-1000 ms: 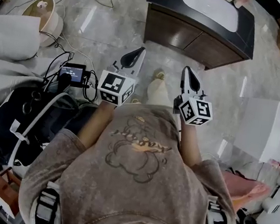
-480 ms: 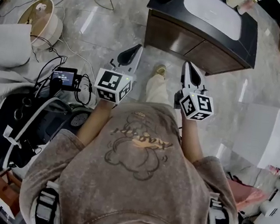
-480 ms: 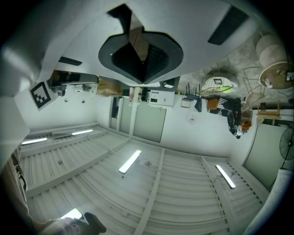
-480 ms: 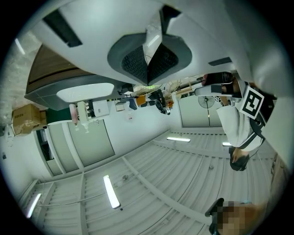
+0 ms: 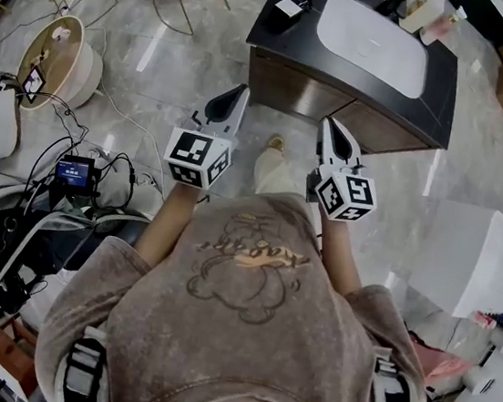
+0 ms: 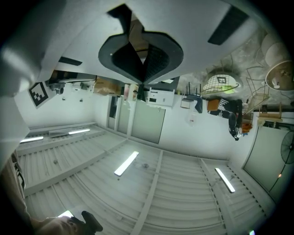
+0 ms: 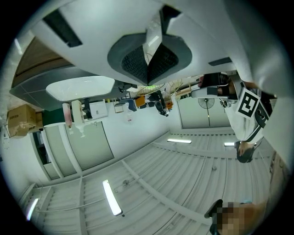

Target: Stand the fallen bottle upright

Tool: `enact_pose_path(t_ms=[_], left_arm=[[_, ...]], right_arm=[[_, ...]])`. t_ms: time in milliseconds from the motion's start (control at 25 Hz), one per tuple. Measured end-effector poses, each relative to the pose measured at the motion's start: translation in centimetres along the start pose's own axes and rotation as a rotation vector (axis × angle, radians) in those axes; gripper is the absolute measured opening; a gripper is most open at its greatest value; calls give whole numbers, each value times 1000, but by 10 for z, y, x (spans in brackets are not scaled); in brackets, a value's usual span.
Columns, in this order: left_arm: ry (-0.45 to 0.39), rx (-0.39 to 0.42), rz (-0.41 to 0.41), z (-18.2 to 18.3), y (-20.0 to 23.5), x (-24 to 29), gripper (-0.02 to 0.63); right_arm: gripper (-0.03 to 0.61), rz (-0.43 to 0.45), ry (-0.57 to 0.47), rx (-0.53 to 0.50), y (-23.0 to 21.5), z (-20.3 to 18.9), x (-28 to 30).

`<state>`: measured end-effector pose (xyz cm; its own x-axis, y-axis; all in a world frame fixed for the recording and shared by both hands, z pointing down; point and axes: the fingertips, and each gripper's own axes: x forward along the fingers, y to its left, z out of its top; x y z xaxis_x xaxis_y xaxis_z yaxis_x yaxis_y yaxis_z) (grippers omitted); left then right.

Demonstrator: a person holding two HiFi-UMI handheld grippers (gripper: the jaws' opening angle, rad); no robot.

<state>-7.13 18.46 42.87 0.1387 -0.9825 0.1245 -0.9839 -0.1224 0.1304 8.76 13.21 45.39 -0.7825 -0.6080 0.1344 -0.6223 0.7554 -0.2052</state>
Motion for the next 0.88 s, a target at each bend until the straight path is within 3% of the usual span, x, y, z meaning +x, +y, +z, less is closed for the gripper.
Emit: enact_pose_path(t_ms=[200, 440, 880], left_arm=[[-22, 4, 30, -1, -2, 47, 18], [8, -12, 41, 44, 40, 102, 19], [7, -22, 73, 67, 62, 191, 19]], right_arm=[[-3, 46, 4, -14, -43, 1, 25], [-3, 56, 26, 17, -65, 44, 90], [-3, 100, 33, 7, -127, 75, 160]])
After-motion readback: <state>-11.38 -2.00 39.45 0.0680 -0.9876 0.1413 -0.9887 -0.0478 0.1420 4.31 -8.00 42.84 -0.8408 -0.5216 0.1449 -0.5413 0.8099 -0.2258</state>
